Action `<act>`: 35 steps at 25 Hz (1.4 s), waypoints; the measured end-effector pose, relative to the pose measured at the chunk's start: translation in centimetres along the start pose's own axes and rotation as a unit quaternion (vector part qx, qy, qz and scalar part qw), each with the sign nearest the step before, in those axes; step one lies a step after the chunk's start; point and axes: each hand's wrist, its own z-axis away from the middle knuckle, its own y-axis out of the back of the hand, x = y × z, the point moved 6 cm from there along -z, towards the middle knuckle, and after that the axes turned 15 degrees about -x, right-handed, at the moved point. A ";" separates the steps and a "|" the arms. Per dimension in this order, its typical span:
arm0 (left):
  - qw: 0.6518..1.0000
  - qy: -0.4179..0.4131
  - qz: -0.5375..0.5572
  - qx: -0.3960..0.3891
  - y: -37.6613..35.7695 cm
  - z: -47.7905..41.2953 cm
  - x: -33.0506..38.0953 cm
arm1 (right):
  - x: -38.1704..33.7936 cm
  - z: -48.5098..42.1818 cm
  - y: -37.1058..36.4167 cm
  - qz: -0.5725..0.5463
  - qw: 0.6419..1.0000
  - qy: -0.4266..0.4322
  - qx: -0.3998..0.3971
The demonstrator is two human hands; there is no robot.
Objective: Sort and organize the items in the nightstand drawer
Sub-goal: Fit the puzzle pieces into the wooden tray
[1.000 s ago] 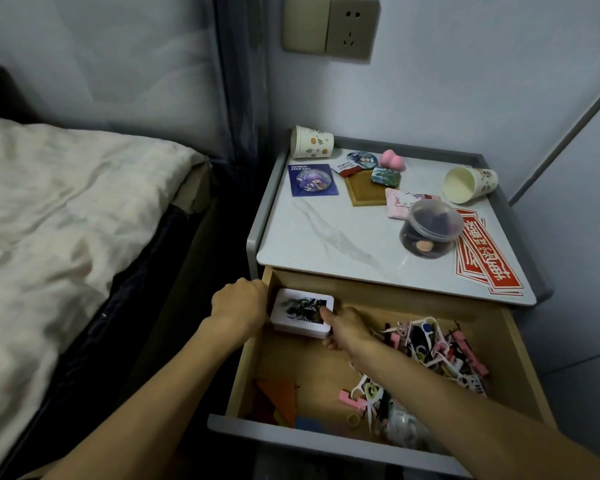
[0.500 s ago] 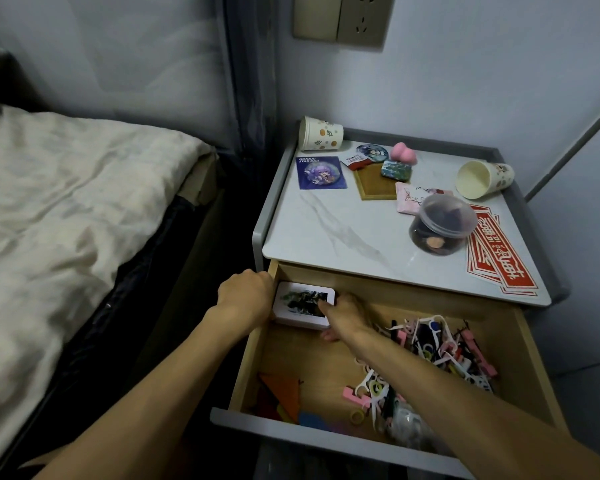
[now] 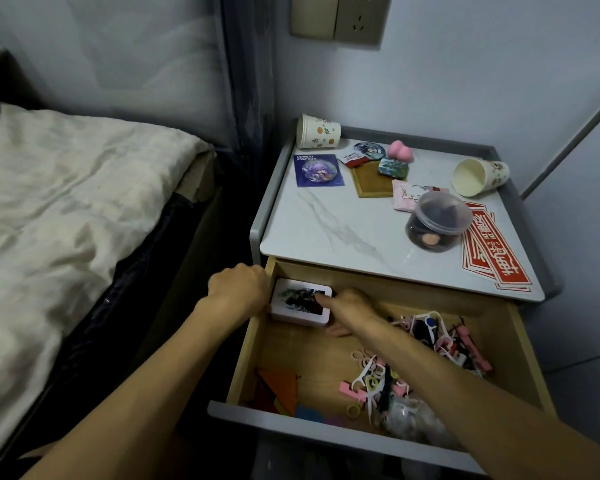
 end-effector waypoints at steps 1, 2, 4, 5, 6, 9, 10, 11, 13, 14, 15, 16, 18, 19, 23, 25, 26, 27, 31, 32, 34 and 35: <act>1.000 0.004 0.021 0.020 0.9 0.4 -0.3 | -0.7 1.0 0.6 0.036 0.999 0.005 -0.006; 0.997 -0.001 0.041 0.059 2.2 0.9 -0.3 | -1.7 2.2 1.4 0.078 0.997 0.019 -0.009; 0.983 -0.028 0.113 0.139 4.4 1.9 -0.1 | -4.0 4.6 3.3 0.152 0.986 0.062 -0.007; 0.970 -0.051 0.173 0.161 5.3 2.3 0.2 | -5.3 5.6 4.3 0.179 0.980 0.084 -0.003; 0.951 -0.082 0.249 0.164 6.0 2.5 0.7 | -6.6 6.1 5.5 0.201 0.974 0.104 0.005; 0.835 -0.171 0.512 0.102 7.6 3.0 2.6 | -10.9 5.4 9.5 0.309 0.934 0.142 0.107; 0.797 -0.185 0.570 0.081 8.1 3.2 3.1 | -12.3 4.5 10.7 0.374 0.903 0.140 0.161; 0.769 -0.192 0.606 0.069 8.6 3.2 3.4 | -13.5 3.4 11.7 0.428 0.870 0.131 0.207; 0.730 -0.198 0.652 0.051 9.2 3.3 3.6 | -15.0 0.4 13.1 0.477 0.835 0.115 0.250; 0.713 -0.196 0.672 0.042 9.3 3.2 3.6 | -15.5 -1.0 13.5 0.485 0.829 0.109 0.255; 0.698 -0.192 0.689 0.033 9.3 3.0 3.5 | -15.8 -2.1 13.8 0.487 0.828 0.100 0.260; 0.686 -0.188 0.702 0.025 9.3 2.8 3.5 | -16.2 -2.8 13.9 0.489 0.826 0.092 0.266; 0.671 -0.187 0.718 0.013 9.4 2.7 3.5 | -16.8 -3.5 14.1 0.494 0.818 0.082 0.282; 0.668 -0.186 0.720 0.010 9.5 2.6 3.7 | -17.1 -3.6 14.1 0.503 0.812 0.075 0.286; 0.668 -0.181 0.722 0.004 9.6 2.9 4.2 | -17.9 -3.3 13.8 0.526 0.801 0.071 0.278; 0.670 -0.183 0.720 -0.001 9.5 3.0 4.3 | -18.4 -2.4 14.0 0.497 0.824 0.061 0.265; 0.673 -0.182 0.717 -0.001 9.4 3.0 4.3 | -18.7 -1.8 14.1 0.481 0.836 0.060 0.258; 0.676 -0.182 0.714 -0.001 9.4 3.1 4.3 | -19.1 -1.3 14.3 0.466 0.845 0.067 0.252; 0.679 -0.187 0.709 -0.006 9.0 3.8 5.0 | -20.5 1.1 15.1 0.358 0.896 0.120 0.233; 0.681 -0.187 0.708 -0.006 9.0 4.0 5.2 | -20.6 1.7 15.1 0.338 0.904 0.127 0.229; 0.679 -0.184 0.711 -0.007 8.8 4.2 5.5 | -20.6 3.0 14.9 0.309 0.914 0.143 0.220; 0.665 -0.182 0.725 -0.015 8.7 4.1 5.6 | -20.6 3.6 14.5 0.298 0.916 0.161 0.216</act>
